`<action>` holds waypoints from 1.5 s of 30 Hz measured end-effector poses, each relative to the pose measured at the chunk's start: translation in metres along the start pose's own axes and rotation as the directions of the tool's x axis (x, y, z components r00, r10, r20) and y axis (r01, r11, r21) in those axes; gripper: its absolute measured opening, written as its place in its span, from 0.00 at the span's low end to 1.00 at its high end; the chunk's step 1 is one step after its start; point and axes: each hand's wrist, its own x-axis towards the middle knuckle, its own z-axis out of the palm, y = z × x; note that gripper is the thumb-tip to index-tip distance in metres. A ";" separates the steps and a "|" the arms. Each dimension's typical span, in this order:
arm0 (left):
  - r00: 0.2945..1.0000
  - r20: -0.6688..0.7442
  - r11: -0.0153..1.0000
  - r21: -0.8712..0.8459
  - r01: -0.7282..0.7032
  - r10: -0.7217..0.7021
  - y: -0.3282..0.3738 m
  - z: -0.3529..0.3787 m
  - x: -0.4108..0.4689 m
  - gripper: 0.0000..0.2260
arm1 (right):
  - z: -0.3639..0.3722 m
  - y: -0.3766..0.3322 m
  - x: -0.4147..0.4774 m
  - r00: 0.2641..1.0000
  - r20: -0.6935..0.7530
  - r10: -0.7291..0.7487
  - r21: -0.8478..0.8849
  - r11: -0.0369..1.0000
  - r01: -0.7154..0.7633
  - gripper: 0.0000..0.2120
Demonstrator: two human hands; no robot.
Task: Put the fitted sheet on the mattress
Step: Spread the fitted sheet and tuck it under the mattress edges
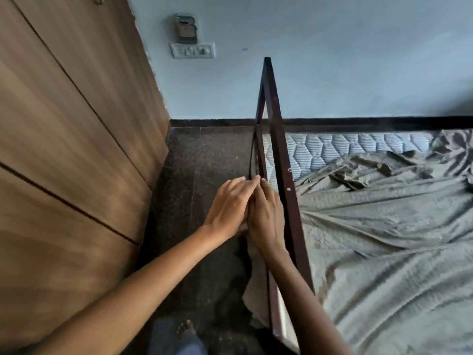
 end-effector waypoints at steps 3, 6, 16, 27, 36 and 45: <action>0.993 0.103 0.998 -0.021 -0.060 0.061 -0.043 0.004 -0.013 0.21 | 0.037 -0.026 -0.016 0.992 0.002 0.123 -0.050 0.991 -0.122 0.21; 0.970 0.207 0.991 -0.055 -0.118 0.127 -0.070 0.007 -0.026 0.23 | 0.057 -0.046 -0.031 0.975 0.069 0.210 -0.124 0.972 -0.201 0.23; 0.878 0.386 0.956 -0.040 -0.292 0.284 -0.116 0.030 0.001 0.26 | 0.100 -0.049 -0.009 0.902 0.104 0.418 -0.218 0.895 -0.389 0.25; 0.599 0.703 0.809 0.058 -0.584 0.383 -0.156 0.087 0.108 0.31 | 0.164 -0.014 0.066 0.721 0.001 0.693 -0.215 0.704 -0.677 0.34; 0.237 0.736 0.542 -0.204 -0.815 0.634 -0.168 0.124 0.183 0.31 | 0.177 -0.006 0.110 0.483 -0.114 0.868 -0.191 0.458 -0.868 0.25; -0.329 0.633 0.020 -0.478 -0.878 0.701 -0.190 0.191 0.270 0.27 | 0.234 -0.007 0.189 0.024 -0.244 0.969 0.030 0.032 -0.999 0.26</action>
